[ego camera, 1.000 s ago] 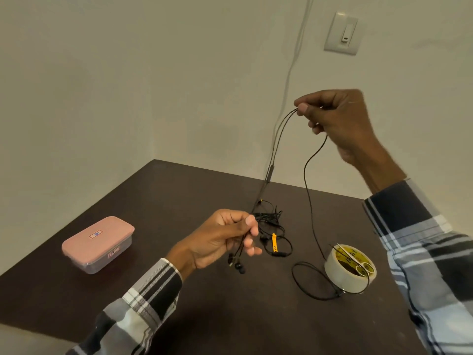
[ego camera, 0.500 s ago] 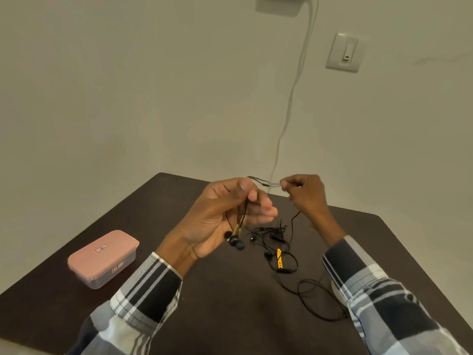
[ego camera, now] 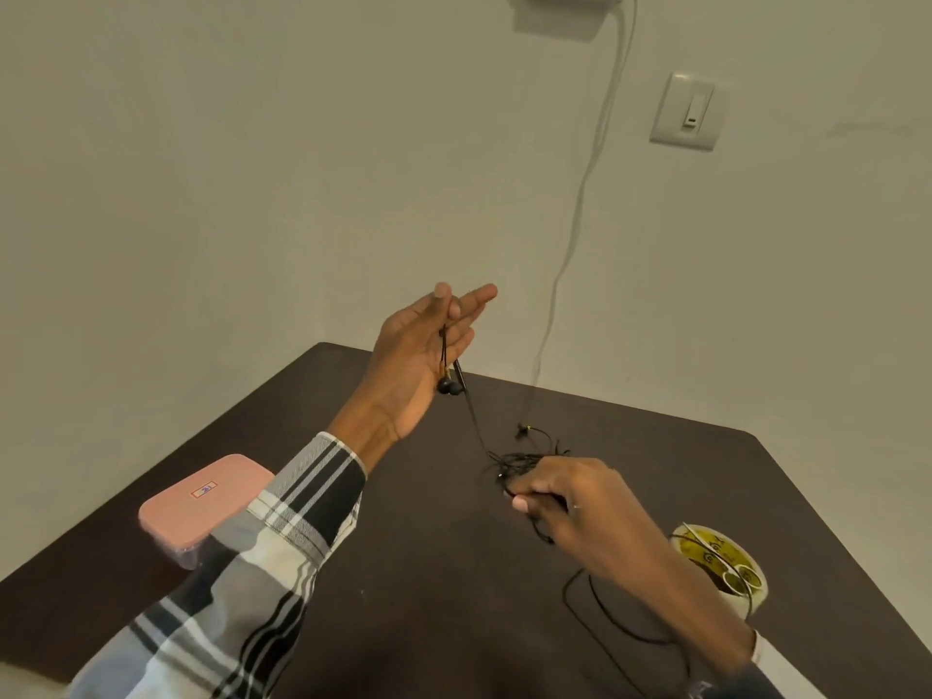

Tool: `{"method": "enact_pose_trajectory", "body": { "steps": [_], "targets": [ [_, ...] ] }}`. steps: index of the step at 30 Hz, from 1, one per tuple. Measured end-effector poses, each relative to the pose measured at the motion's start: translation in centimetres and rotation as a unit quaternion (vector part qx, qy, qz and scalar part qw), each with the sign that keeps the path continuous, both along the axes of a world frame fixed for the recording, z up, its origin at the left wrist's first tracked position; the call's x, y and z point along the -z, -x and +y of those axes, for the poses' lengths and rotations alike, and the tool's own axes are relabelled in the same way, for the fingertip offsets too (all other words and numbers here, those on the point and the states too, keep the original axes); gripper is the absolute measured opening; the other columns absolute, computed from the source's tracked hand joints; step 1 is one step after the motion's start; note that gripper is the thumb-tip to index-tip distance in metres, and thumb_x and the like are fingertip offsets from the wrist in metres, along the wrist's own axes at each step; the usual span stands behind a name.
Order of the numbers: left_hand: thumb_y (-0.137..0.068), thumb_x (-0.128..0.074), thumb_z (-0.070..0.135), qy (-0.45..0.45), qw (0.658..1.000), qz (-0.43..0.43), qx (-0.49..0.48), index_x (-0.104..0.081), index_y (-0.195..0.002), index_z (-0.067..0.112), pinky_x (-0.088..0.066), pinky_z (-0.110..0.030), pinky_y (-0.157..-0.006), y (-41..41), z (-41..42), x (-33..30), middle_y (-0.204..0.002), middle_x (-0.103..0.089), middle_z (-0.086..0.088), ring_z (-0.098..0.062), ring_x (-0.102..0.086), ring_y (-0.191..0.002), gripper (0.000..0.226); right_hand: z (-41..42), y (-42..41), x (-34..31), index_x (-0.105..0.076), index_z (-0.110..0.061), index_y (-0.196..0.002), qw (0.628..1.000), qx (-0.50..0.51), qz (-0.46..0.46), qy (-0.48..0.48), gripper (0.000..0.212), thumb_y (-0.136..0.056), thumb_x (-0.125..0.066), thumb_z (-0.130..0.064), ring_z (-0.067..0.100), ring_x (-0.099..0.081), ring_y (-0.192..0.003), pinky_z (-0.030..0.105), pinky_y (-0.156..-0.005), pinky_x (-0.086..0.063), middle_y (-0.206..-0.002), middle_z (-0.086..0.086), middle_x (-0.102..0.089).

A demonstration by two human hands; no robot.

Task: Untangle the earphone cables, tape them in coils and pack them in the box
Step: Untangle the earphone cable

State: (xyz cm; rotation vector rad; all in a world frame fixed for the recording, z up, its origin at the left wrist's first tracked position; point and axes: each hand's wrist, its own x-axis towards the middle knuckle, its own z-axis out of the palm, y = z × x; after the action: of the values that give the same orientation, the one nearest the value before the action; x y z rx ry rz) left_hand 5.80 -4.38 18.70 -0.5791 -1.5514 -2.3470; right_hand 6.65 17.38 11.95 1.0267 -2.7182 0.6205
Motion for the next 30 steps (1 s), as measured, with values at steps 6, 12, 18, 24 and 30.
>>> {"method": "enact_pose_trajectory", "body": {
  "steps": [6,12,18,24,30],
  "targets": [
    [-0.101,-0.049,0.029,0.196,0.977,0.002,-0.081,-0.065,-0.088,0.003,-0.037,-0.041,-0.114,0.6,0.0,1.5,-0.118,-0.072,-0.001,-0.011,-0.062,-0.119,0.034,0.3,-3.2,-4.7,-0.072,-0.033,-0.102,0.994,-0.028,0.097,-0.035,0.016,-0.098,-0.057,-0.027,0.003,-0.058,-0.084,0.027,-0.068,-0.048,-0.089,-0.020,-0.063],
    [-0.097,-0.056,0.025,0.328,0.944,0.006,-0.016,-0.071,-0.088,0.000,-0.048,-0.024,-0.088,0.0,0.5,2.1,-0.087,-0.075,0.003,-0.005,-0.069,-0.088,0.031,0.0,-3.1,-9.3,-0.074,-0.036,-0.100,0.986,-0.010,0.166,-0.006,0.016,-0.097,-0.061,-0.028,-0.010,-0.042,-0.065,0.019,-0.057,-0.027,-0.075,-0.027,-0.049],
    [-0.102,-0.044,0.018,0.283,0.951,-0.023,0.119,-0.067,-0.097,-0.002,-0.050,-0.037,-0.101,-0.7,1.2,2.7,-0.113,-0.071,-0.019,-0.029,-0.066,-0.114,0.032,-0.8,-0.8,-12.0,-0.075,-0.034,-0.098,0.985,0.031,0.169,0.034,0.016,-0.098,-0.059,-0.028,-0.002,-0.052,-0.074,0.021,-0.063,-0.036,-0.091,-0.020,-0.068],
    [-0.100,-0.039,0.031,0.177,0.969,-0.067,0.161,-0.065,-0.092,0.006,-0.049,-0.058,-0.098,-1.4,2.0,4.0,-0.109,-0.070,-0.028,-0.041,-0.067,-0.107,0.037,-0.9,2.4,-11.3,-0.075,-0.033,-0.092,0.984,0.056,0.113,0.126,0.014,-0.097,-0.063,-0.029,0.000,-0.062,-0.080,0.027,-0.070,-0.047,-0.080,-0.020,-0.070],
    [-0.096,-0.052,0.021,0.137,0.969,-0.056,0.198,-0.069,-0.093,0.010,-0.059,-0.047,-0.081,-1.8,2.4,4.7,-0.095,-0.072,-0.021,-0.035,-0.072,-0.090,0.020,-0.9,4.2,-9.3,-0.076,-0.032,-0.092,0.986,0.067,0.045,0.144,0.012,-0.096,-0.064,-0.031,-0.012,-0.058,-0.067,0.022,-0.065,-0.040,-0.077,-0.018,-0.071]
  ]
}}
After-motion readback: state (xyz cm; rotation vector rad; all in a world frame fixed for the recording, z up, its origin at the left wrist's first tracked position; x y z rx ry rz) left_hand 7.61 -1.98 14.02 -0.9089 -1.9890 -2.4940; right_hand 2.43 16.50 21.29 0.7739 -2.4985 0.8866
